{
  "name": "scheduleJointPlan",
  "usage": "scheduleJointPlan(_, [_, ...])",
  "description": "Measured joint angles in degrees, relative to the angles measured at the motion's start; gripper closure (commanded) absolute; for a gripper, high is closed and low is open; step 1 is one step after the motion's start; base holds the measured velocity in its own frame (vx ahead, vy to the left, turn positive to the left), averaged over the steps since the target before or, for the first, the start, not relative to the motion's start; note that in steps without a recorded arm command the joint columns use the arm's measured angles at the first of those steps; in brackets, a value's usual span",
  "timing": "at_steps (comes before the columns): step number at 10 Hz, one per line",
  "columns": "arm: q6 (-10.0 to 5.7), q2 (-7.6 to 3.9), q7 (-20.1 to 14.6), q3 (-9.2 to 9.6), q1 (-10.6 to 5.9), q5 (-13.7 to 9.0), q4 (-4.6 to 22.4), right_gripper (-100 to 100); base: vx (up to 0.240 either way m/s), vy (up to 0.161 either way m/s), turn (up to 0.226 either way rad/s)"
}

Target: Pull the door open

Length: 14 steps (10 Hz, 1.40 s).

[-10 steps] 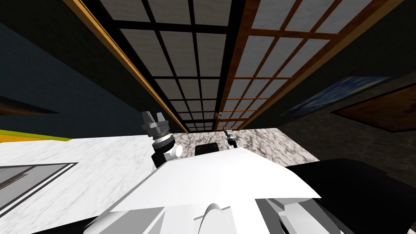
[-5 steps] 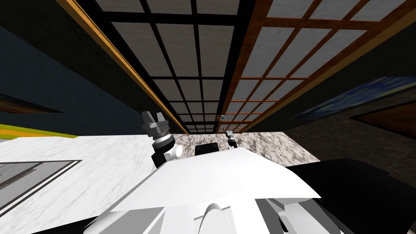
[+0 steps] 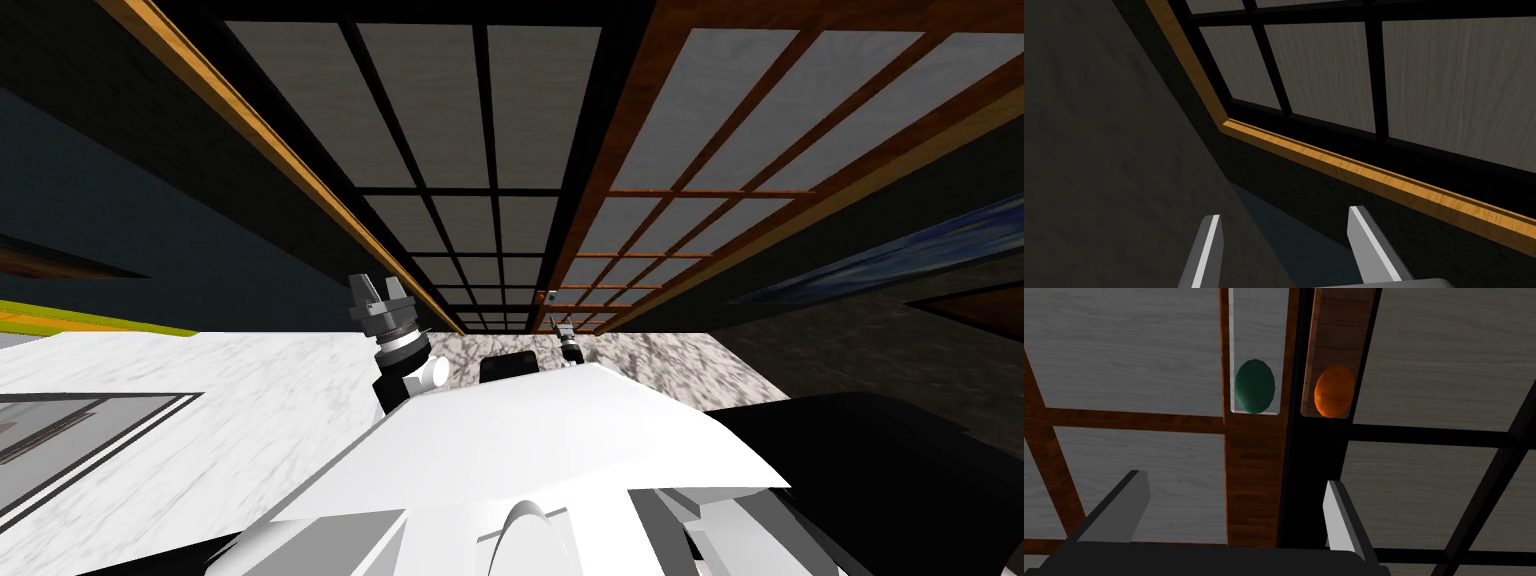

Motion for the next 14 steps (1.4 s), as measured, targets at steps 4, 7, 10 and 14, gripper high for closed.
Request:
scheduleJointPlan(4, [0.73,-0.17,0.5,-1.5,2.27,-0.7,0.6,-100,-0.161,0.004,-0.015])
scheduleJointPlan(7, [0.31,-0.05,1.2,-3.24,3.26,-1.4,3.6,-100,-0.165,-0.014,-0.006])
scheduleJointPlan(10, [0.87,-0.32,1.8,-5.63,4.53,-2.5,5.8,-100,-0.178,-0.021,0.013])
scheduleJointPlan(14, [1.29,-0.52,2.9,-9.13,6.23,-4.2,9.1,-100,-0.157,-0.037,0.046])
